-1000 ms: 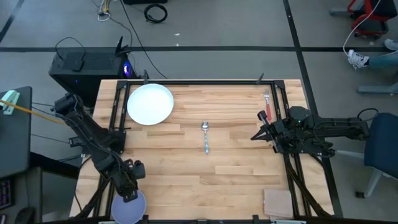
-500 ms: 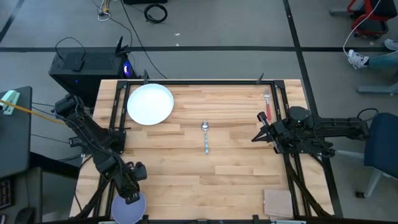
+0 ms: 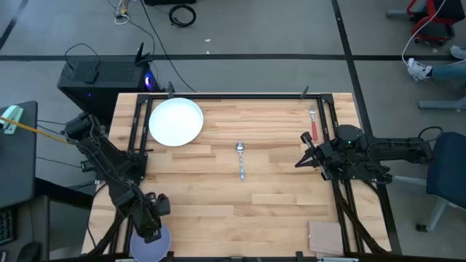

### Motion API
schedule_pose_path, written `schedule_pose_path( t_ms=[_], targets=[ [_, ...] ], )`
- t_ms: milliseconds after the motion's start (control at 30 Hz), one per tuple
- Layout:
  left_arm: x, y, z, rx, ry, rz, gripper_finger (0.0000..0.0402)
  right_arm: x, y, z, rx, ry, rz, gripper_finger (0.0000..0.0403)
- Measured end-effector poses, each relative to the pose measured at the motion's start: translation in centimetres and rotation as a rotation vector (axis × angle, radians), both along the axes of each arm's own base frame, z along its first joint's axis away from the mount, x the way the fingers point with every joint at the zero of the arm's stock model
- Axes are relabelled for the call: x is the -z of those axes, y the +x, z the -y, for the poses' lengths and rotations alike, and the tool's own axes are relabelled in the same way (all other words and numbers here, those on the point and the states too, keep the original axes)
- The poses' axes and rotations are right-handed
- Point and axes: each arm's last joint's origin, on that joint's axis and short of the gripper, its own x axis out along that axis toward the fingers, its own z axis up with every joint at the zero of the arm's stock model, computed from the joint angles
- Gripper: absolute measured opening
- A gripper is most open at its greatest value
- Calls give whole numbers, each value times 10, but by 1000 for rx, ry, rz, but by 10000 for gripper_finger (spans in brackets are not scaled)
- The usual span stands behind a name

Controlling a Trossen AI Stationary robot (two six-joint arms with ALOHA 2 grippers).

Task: Set table place
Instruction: Stack the purple bowl on the white plate

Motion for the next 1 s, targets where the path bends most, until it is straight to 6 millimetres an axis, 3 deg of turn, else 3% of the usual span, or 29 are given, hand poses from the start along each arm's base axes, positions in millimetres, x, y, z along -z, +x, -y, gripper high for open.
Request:
schedule_pose_path(
  t_ms=[300,533,1000],
  targets=[
    [14,3,4,104,68,-8,117,0,0,0,0,0,0,6],
    [15,5,3,137,84,4,16,0,0,0,0,0,1,6],
    [11,32,-19,60,63,3,11,0,0,0,0,-1,5,6]
  ],
)
